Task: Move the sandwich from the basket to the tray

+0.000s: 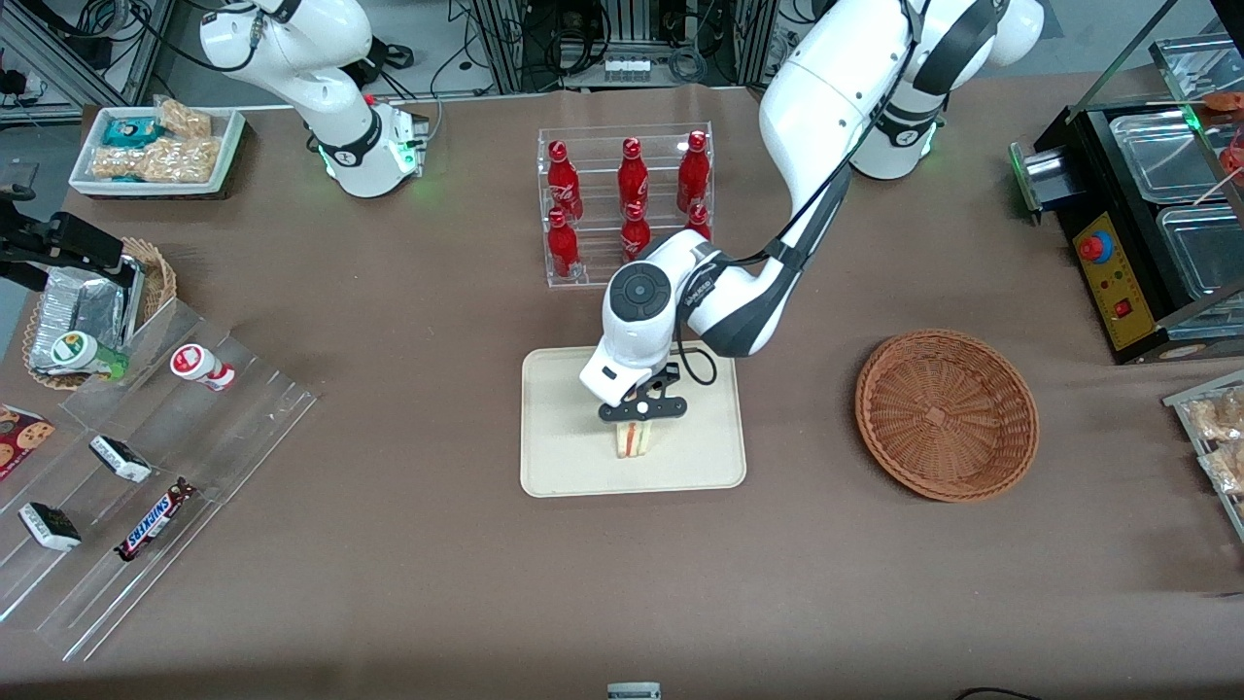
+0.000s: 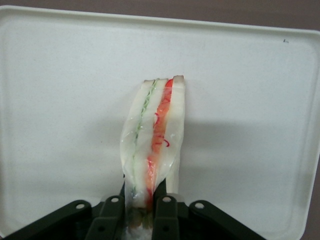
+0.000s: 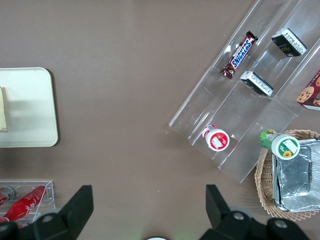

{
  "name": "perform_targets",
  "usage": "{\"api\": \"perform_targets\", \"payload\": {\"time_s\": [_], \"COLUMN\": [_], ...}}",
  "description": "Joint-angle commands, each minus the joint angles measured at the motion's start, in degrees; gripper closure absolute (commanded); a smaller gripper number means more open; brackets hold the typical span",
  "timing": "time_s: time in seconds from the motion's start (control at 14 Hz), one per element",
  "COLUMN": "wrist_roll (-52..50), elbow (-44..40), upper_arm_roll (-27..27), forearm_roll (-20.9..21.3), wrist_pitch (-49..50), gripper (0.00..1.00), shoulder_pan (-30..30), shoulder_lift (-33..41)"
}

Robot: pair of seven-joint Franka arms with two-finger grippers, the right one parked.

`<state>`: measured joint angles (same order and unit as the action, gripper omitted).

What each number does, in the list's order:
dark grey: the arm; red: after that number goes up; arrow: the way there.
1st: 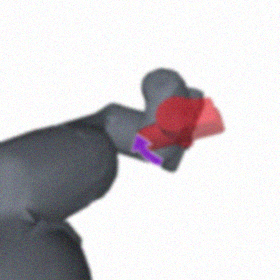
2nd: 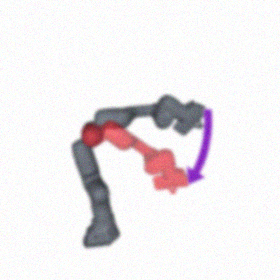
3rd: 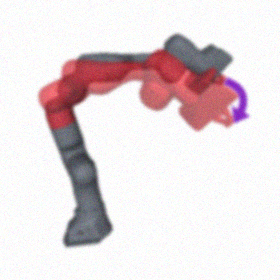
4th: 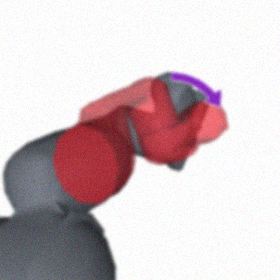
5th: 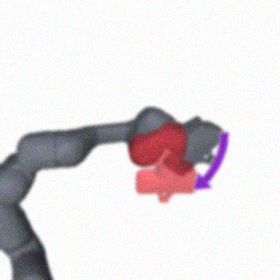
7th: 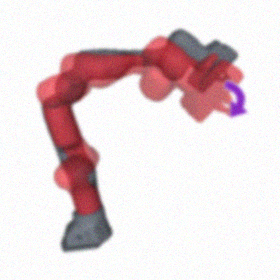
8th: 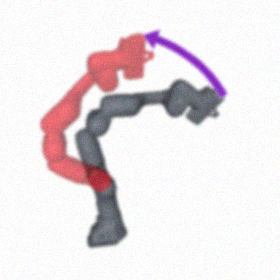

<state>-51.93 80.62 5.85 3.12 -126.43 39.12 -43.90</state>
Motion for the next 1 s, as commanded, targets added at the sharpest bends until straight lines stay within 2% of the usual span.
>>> {"api": "perform_targets", "payload": {"time_s": [0.0, 0.21, 0.57, 0.71, 0.93], "wrist_roll": [-3.88, -3.97, -1.96, 4.16, 18.65], "elbow": [-1.87, -1.35, 0.14, 3.38, 11.11], "upper_arm_roll": [-1.1, -1.54, -1.98, -2.07, -2.07], "forearm_roll": [0.75, 0.66, -0.49, -0.4, -0.4], "wrist_pitch": [0.22, 1.27, 12.76, 16.73, 19.9], "gripper": [0.0, 0.0, 0.0, 0.0, 0.0], "shoulder_pan": [0.95, -0.01, -9.22, -13.53, -21.25], "shoulder_lift": [0.12, 5.73, 14.62, 17.69, 25.15]}}
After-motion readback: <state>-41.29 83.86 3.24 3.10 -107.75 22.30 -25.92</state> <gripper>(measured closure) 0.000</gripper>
